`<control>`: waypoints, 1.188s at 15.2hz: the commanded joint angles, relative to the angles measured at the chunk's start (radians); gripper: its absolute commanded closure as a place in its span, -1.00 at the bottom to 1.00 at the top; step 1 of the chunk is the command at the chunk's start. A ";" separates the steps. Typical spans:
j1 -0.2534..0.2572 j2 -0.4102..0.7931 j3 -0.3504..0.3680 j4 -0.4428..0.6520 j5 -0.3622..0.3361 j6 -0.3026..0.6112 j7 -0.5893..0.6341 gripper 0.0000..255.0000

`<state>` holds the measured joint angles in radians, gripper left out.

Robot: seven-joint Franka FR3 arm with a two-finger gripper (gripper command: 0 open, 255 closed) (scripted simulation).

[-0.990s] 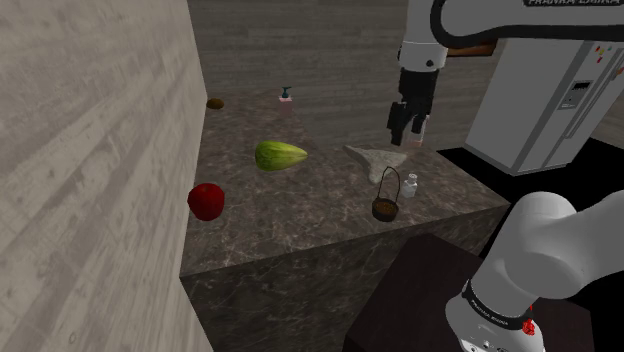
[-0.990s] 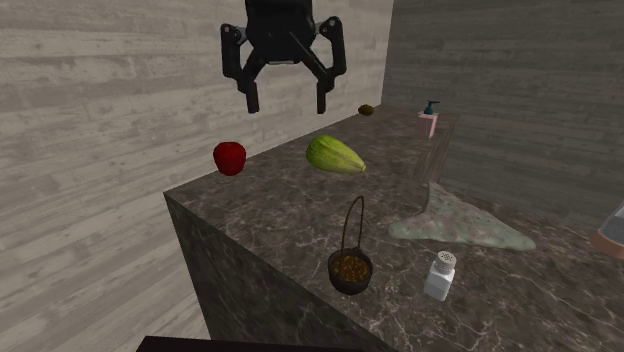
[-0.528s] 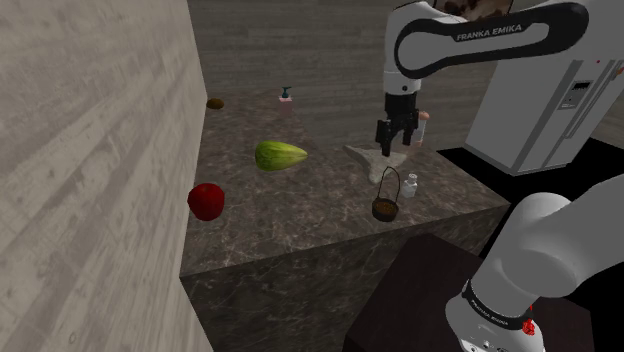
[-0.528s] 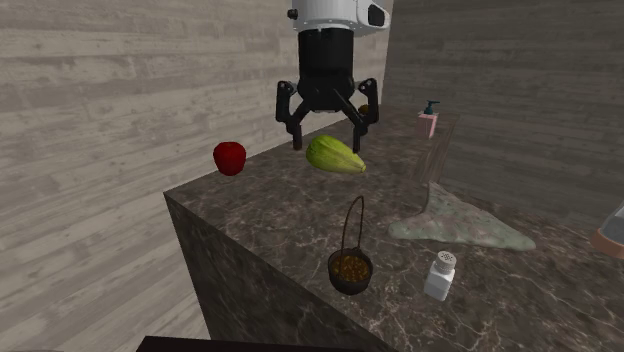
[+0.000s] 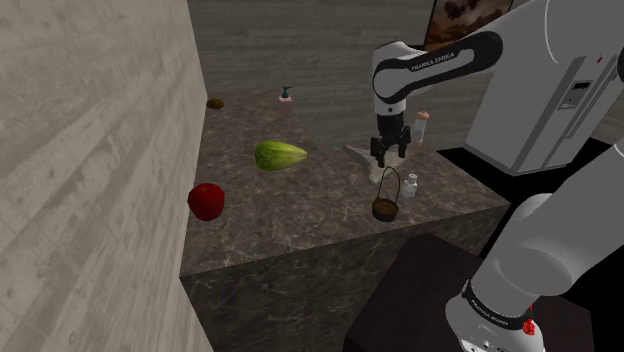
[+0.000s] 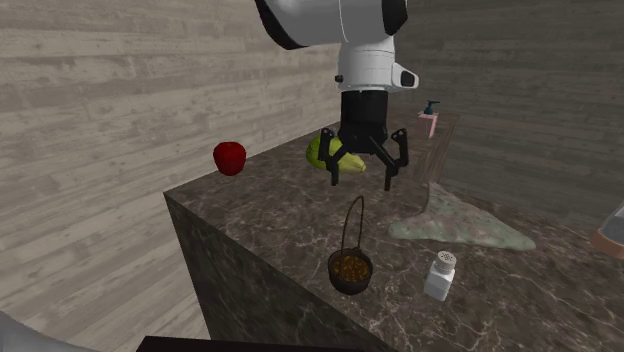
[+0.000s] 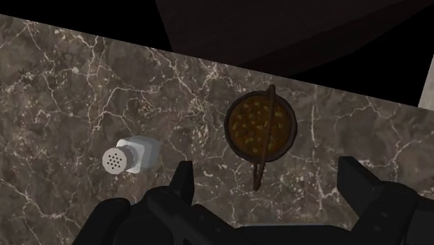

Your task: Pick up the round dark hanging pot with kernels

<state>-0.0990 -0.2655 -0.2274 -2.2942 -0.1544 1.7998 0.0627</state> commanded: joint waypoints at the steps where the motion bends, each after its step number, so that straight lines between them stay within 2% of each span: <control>1: -0.005 0.044 -0.010 0.000 0.000 0.031 0.000 -1.00; 7: -0.006 0.078 -0.015 -0.050 0.001 0.115 0.003 -1.00; 10: -0.007 0.082 -0.016 -0.054 0.001 0.123 0.003 -1.00; 11: -0.006 0.083 -0.016 -0.053 0.001 0.123 0.003 1.00; 18: -0.007 0.083 -0.016 -0.053 0.001 0.123 0.002 1.00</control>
<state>-0.1056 -0.1825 -0.2433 -2.3471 -0.1533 1.9231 0.0651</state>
